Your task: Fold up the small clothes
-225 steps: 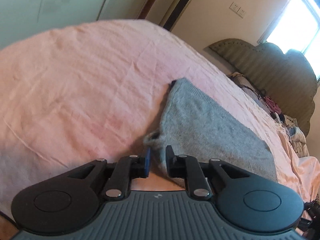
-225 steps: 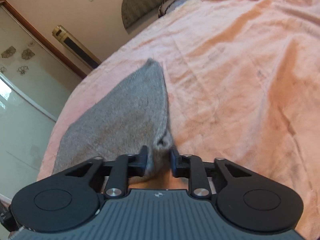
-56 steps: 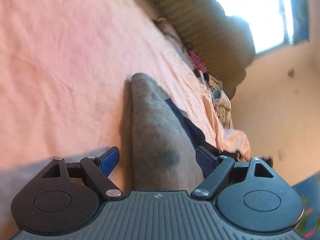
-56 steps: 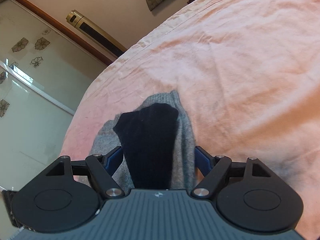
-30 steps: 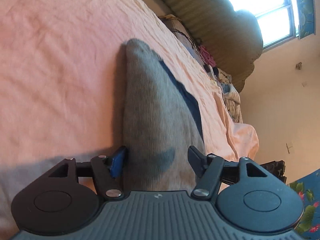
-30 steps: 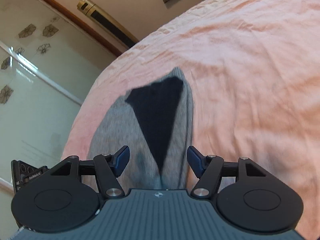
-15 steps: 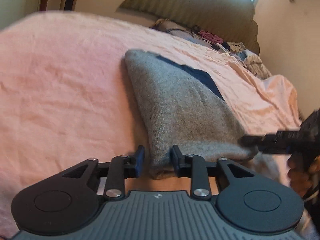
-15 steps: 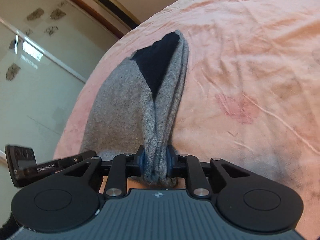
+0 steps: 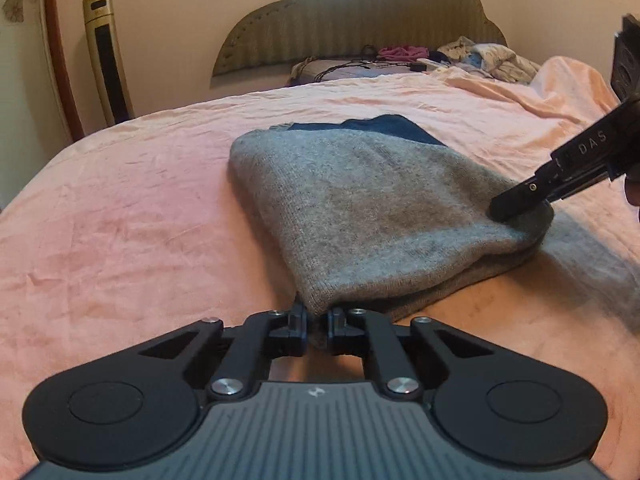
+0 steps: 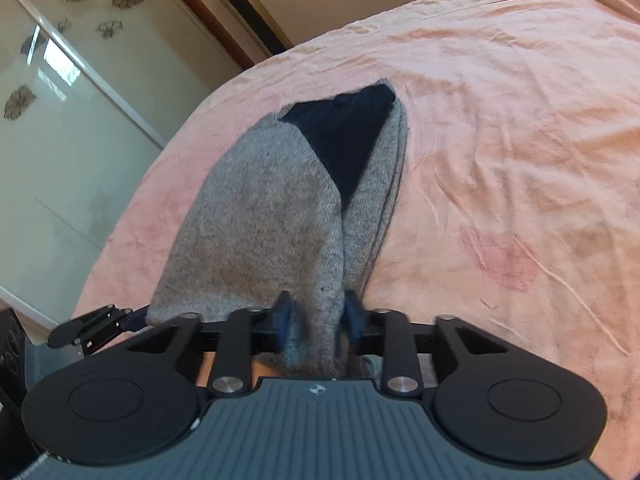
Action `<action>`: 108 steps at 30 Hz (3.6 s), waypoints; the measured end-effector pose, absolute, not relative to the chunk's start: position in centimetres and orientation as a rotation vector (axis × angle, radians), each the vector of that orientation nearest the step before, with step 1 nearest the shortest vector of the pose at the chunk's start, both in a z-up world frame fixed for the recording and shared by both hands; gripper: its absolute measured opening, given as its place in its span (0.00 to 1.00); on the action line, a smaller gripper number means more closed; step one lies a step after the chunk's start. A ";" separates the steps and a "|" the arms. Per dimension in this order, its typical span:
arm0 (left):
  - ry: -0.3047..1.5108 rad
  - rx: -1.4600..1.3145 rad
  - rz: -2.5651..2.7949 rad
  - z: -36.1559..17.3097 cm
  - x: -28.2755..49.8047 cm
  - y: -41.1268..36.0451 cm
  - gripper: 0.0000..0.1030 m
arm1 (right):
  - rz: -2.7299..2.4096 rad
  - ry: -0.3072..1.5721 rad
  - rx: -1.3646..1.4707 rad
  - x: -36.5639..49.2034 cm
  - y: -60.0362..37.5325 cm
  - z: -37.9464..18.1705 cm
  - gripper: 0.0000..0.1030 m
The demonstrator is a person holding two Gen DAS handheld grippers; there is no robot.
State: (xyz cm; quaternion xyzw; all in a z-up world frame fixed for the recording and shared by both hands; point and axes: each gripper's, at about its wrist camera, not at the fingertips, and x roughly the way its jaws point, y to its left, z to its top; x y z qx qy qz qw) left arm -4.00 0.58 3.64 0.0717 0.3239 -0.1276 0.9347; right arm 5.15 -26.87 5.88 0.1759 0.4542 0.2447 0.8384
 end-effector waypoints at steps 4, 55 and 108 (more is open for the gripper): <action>0.679 0.090 -0.253 3.7 -4.3 2.5 0.04 | 0.536 0.918 0.382 4.4 -27.9 7.1 0.14; 0.615 -0.017 -0.502 2.6 0.9 -1.7 0.61 | 0.496 0.889 0.224 19.7 -18.0 9.2 0.71; 0.929 -0.677 -0.385 1.4 3.2 6.7 0.13 | 0.612 1.070 0.634 7.1 -27.5 1.7 0.22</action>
